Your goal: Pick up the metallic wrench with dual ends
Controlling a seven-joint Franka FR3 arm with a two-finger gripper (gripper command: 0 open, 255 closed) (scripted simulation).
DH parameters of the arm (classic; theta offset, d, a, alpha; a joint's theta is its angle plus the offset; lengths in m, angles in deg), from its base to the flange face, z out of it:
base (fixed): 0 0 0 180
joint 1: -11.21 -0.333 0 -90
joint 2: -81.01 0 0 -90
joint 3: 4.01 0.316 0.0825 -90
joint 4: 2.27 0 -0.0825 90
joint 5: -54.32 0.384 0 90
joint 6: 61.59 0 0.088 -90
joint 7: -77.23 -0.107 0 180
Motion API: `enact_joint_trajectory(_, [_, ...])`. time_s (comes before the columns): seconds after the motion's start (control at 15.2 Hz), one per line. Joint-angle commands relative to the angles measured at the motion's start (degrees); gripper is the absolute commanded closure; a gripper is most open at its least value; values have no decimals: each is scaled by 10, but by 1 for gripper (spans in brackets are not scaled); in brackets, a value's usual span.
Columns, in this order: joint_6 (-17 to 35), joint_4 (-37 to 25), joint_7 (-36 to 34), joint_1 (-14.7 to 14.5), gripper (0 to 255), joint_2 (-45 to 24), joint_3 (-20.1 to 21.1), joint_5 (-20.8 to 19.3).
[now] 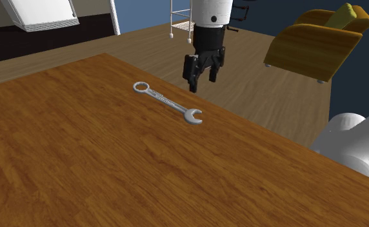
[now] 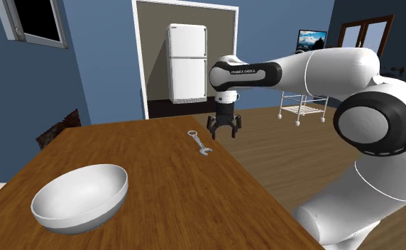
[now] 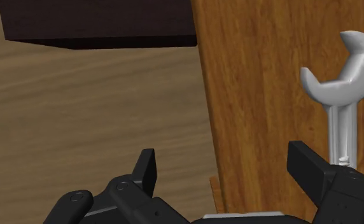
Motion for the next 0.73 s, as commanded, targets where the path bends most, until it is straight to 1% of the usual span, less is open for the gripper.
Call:
enact_joint_trajectory(0.0, [-1, -40, -19, -4, 0, -34, 20, -13])
enact_joint_trajectory(0.26, [-3, -127, -65, -18, 0, -115, 63, -52])
enact_joint_trajectory(0.46, [-14, -202, -103, -34, 0, -184, 92, -94])
enact_joint_trajectory(0.53, [-16, -212, -107, -38, 0, -192, 95, -99])
enact_joint_trajectory(0.66, [0, -193, -106, -38, 0, -189, 94, -98])
